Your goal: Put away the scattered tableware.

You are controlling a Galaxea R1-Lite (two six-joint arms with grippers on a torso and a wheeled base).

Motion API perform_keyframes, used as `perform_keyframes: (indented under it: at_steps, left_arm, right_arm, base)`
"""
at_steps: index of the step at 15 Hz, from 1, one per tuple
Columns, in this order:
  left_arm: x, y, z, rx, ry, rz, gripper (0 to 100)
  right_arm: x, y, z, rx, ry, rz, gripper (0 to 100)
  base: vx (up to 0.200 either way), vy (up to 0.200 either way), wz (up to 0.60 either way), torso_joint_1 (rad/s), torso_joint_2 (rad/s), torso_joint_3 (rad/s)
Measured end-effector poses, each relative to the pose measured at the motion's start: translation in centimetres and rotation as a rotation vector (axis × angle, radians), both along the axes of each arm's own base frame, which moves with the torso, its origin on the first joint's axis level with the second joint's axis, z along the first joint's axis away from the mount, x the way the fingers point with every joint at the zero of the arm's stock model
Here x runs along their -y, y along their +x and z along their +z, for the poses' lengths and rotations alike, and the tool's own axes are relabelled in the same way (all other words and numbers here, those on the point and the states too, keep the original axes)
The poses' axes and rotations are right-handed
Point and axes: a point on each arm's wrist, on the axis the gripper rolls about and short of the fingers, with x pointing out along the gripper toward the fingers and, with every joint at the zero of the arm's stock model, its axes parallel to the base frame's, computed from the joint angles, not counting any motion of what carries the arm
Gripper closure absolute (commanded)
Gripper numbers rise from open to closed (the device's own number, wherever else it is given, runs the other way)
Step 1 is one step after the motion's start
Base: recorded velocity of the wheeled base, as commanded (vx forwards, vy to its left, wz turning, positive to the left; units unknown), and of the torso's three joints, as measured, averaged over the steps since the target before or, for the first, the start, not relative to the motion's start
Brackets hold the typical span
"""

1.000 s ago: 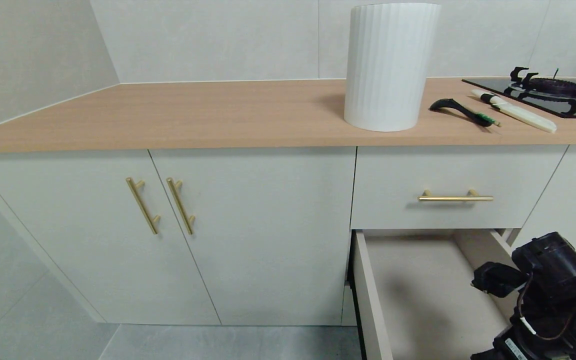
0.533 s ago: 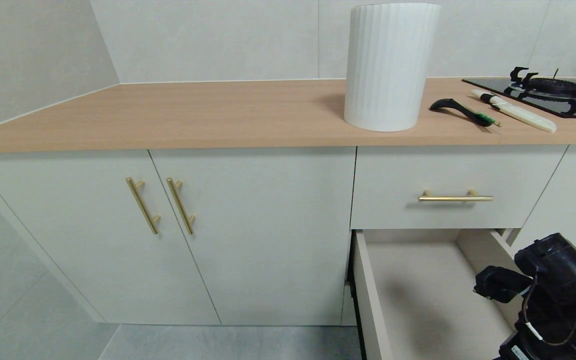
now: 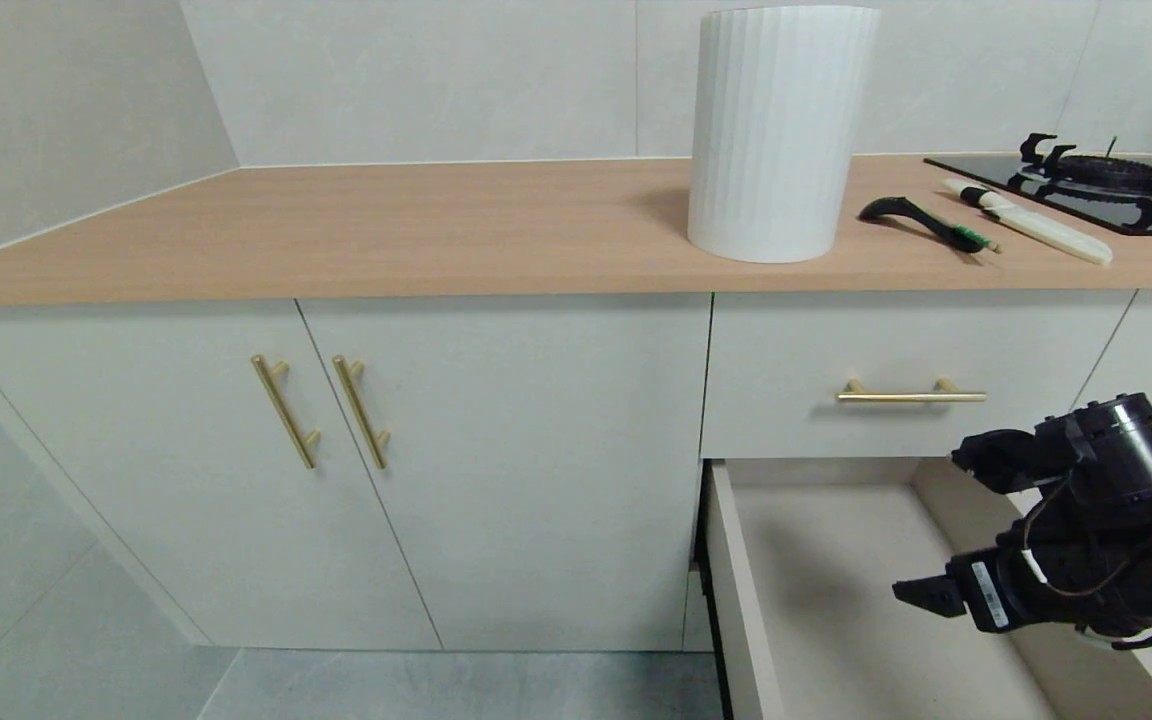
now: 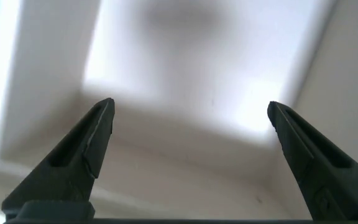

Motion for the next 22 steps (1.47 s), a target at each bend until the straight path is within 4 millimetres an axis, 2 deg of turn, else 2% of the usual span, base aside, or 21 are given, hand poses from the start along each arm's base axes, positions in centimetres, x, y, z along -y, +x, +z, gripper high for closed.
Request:
perform_keyframes:
  at_steps: [9,13,22]
  left_arm:
    - [0.00,0.00,0.00,0.000,0.000,0.000,0]
    - [0.00,0.00,0.01,0.000,0.000,0.000,0]
    - [0.00,0.00,0.00,0.000,0.000,0.000,0]
  right_arm:
    - [0.18,0.55,0.43,0.060,0.030,-0.027,0]
    - [0.20,0.53,0.49,0.063,0.030,-0.027,0]
    - [0.20,0.48,0.39,0.058,0.028,-0.027,0]
  base:
    - [0.000,0.000,0.00,0.000,0.00,0.000]
    - [0.000,0.000,0.00,0.076,-0.24,-0.249]
    - [0.000,0.000,0.00,0.156,-0.49,-0.300]
